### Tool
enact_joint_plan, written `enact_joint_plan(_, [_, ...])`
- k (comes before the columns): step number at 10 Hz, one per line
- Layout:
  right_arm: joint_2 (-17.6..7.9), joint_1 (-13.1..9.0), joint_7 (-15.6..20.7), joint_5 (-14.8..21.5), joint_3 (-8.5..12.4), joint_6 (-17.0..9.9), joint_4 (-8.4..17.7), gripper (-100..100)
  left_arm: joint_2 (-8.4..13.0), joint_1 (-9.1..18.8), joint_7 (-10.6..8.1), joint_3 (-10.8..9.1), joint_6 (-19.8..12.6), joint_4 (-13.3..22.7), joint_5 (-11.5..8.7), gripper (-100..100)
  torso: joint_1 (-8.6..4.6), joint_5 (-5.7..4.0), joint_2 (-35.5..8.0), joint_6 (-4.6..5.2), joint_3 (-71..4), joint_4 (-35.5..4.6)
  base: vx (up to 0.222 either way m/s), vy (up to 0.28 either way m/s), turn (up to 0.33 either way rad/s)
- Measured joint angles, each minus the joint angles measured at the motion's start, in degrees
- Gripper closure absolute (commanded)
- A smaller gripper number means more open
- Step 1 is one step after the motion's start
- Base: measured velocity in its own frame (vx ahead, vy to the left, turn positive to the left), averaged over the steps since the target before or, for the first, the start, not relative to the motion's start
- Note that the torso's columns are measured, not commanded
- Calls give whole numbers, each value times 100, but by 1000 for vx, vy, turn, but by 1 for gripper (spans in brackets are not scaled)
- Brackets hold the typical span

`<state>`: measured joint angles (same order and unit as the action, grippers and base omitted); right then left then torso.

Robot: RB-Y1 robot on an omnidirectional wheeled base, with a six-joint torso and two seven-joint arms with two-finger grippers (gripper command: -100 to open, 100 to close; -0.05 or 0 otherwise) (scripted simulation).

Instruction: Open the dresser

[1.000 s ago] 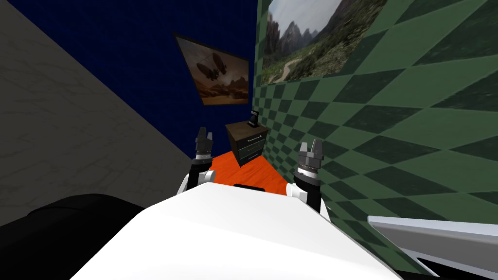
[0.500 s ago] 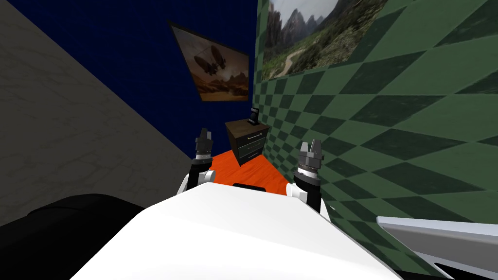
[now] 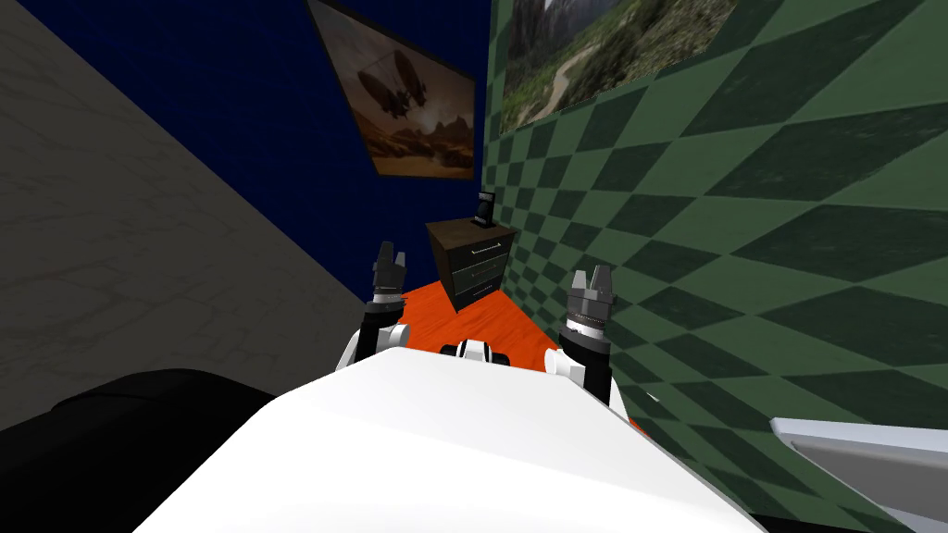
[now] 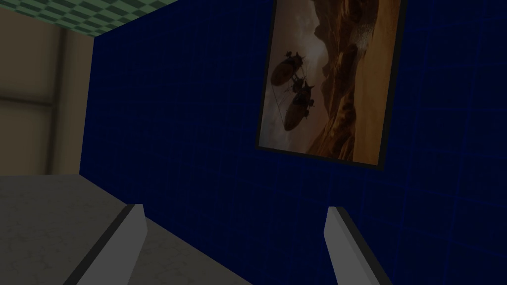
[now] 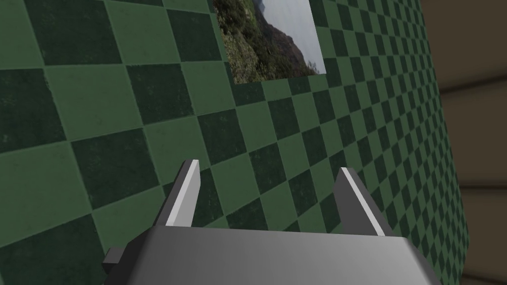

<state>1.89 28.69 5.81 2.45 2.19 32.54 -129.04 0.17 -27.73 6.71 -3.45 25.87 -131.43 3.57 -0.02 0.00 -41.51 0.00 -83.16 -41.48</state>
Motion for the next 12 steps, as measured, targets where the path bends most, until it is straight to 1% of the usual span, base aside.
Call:
enact_joint_plan(3, [0, 1, 0, 0, 0, 0, 1, 0, 380, 114, 68, 5, 48, 233, -97, -100, -6, -2, -69, 0, -145, -76, 54, -59, 51])
enact_joint_plan(5, [1, 1, 0, 0, 0, 0, 1, 0, 600, 245, 132, -6, 109, 504, -205, -100, 0, 0, -71, 0, -145, -78, 89, -72, 78])
enact_joint_plan(7, [1, 1, 0, 0, -1, 0, 1, 0, 758, 347, 217, 6, 184, 769, -328, -100, -3, -1, -76, 0, -143, -79, 85, -94, 81])
enact_joint_plan(9, [1, 1, 0, 0, -1, 0, 1, 0, 886, 533, 318, 10, 177, 1038, -467, -100, 0, 0, -84, 0, -138, -82, 84, -103, 94])
enact_joint_plan(12, [0, 1, 0, 0, 0, 0, 1, 0, 1005, 738, 427, 4, 261, 1440, -636, -100, 14, 4, -82, -1, -139, -82, 74, -72, 65])
